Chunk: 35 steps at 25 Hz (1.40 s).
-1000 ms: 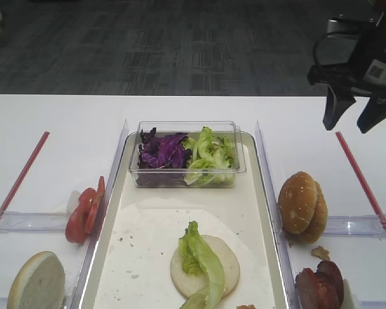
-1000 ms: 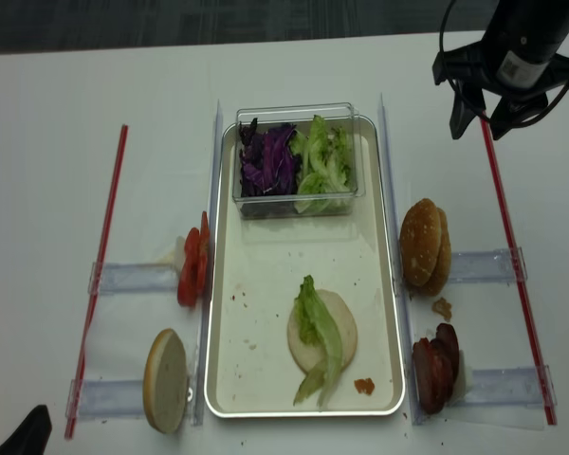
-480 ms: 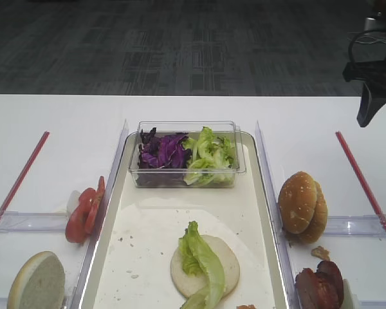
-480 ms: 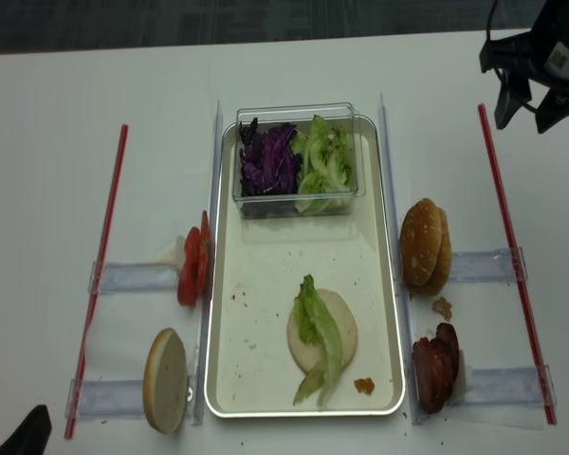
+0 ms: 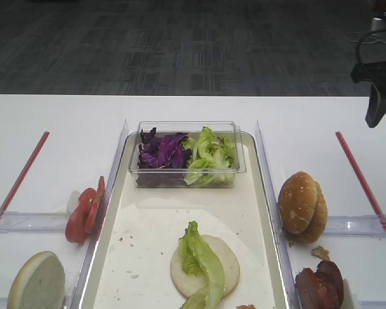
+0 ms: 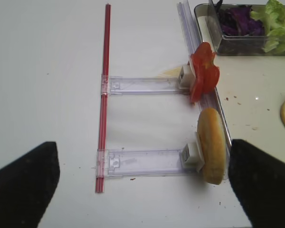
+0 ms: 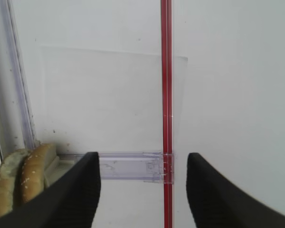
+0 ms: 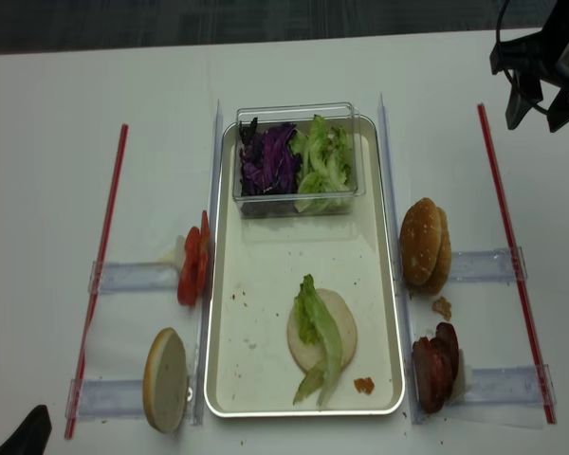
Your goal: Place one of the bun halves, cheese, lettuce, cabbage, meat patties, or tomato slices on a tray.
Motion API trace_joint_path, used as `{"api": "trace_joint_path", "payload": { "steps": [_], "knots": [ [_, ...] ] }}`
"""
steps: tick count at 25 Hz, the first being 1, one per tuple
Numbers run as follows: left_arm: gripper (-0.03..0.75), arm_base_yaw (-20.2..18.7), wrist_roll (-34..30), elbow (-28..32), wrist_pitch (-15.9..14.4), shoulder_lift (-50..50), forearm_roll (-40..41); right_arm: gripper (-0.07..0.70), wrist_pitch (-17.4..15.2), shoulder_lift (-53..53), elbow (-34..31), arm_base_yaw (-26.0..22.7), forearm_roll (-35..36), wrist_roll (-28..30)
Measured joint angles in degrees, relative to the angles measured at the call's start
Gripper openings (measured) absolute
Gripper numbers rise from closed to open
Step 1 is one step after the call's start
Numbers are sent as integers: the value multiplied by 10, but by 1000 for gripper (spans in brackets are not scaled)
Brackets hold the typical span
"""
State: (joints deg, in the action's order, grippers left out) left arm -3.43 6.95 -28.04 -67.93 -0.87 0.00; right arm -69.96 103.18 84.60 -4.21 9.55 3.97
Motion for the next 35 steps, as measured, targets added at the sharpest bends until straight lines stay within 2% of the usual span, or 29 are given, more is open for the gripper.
{"api": "trace_joint_path", "payload": {
  "steps": [35],
  "knots": [
    [671,0,0,0,0,0,0,453,-4,-362,-345,0,-1,20]
  ]
}}
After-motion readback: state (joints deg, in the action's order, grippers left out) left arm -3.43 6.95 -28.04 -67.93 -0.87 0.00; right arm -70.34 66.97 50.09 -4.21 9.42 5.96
